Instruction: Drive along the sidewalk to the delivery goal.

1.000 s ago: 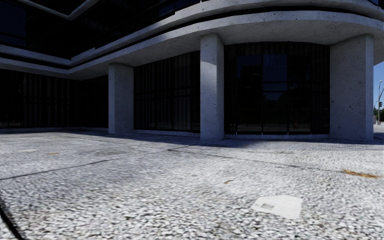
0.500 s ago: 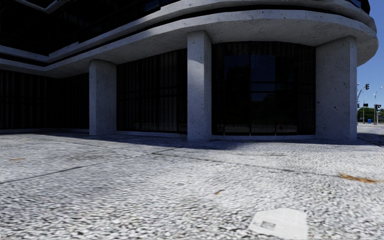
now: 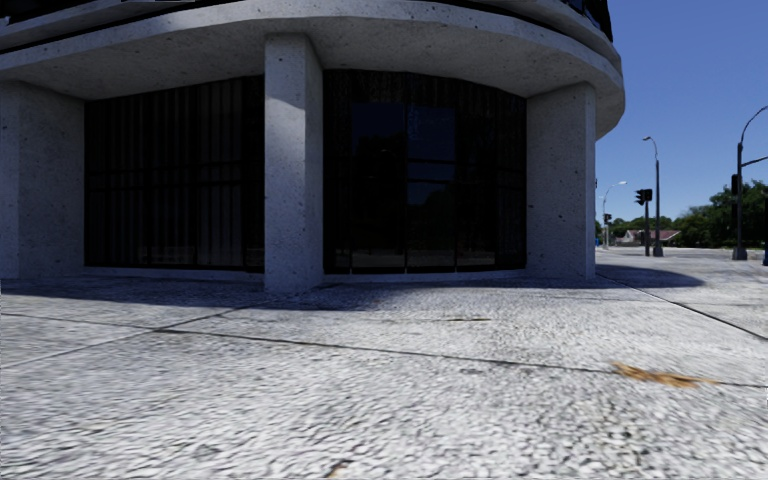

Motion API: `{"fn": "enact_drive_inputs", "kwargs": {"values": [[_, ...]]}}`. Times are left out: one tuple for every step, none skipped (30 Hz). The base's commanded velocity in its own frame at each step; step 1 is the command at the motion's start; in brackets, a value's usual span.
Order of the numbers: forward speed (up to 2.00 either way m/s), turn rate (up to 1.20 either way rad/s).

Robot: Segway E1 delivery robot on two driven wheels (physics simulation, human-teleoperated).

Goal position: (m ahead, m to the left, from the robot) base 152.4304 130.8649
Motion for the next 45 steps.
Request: {"fn": "enact_drive_inputs", "kwargs": {"values": [[2.0, -0.62], [2.0, -0.62], [2.0, -0.62], [2.0, -0.62], [2.0, -0.62], [2.0, -0.62], [2.0, -0.62], [2.0, -0.62], [2.0, -0.62], [2.0, -0.62], [2.0, -0.62], [2.0, -0.62], [2.0, -0.62], [2.0, -0.62], [2.0, -0.62], [2.0, -0.62], [2.0, -0.62], [2.0, -0.62], [2.0, -0.62], [2.0, -0.62], [2.0, -0.62], [2.0, -0.62], [2.0, -0.62], [2.0, -0.62], [2.0, -0.62], [2.0, -0.62], [2.0, -0.62], [2.0, -0.62], [2.0, -0.62], [2.0, -0.62], [2.0, -0.62], [2.0, -0.62], [2.0, -0.62], [2.0, -0.6], [2.0, -0.45], [2.0, -0.19], [2.0, -0.01], [2.0, -0.01], [2.0, 0.0], [2.0, 0.0], [2.0, 0.0], [2.0, 0.0], [2.0, 0.0], [2.0, 0.0], [2.0, 0.0]]}}
